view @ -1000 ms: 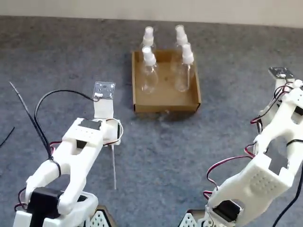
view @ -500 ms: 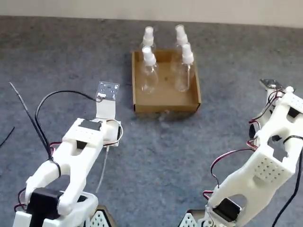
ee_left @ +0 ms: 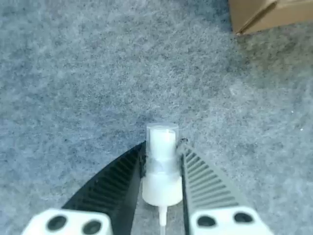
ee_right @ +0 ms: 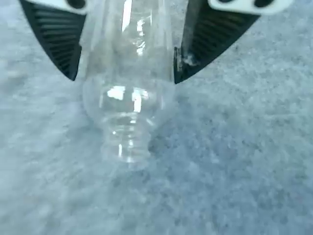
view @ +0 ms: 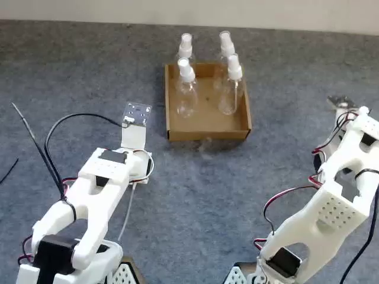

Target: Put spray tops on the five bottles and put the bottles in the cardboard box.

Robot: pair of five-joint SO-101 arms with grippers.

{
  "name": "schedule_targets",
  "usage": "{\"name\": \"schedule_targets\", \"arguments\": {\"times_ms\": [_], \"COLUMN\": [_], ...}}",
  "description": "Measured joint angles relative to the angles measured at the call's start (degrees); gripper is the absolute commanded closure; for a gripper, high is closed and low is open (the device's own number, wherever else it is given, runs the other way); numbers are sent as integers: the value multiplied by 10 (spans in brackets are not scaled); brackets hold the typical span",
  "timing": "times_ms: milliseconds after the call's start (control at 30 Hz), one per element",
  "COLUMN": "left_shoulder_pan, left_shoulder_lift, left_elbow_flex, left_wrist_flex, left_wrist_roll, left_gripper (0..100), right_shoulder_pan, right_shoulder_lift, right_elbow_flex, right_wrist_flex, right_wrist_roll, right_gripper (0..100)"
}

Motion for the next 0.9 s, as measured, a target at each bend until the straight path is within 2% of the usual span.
{"name": "schedule_targets", "arguments": {"times_ms": [100,233,533,633,833,900], "left_shoulder_pan": [0,0,0,0,0,0], "left_shoulder_lift": [0,0,0,0,0,0], "left_elbow_flex": [0,0,0,0,0,0], "left_wrist_flex": [0,0,0,0,0,0], "left_wrist_roll": [0,0,0,0,0,0], "left_gripper": [995,995,995,995,995,995], "right_shoulder_pan": [0,-12,-24,-24,-24,-24], "right_shoulder_lift": [0,0,0,0,0,0], "right_elbow_flex": [-44,-80,-59,-42,-40,-40], "right_wrist_flex": [1,1,10,21,21,21], "right_wrist_roll": [-35,-45,-43,-13,-8,-8], "right_gripper": [752,752,752,752,754,776]}}
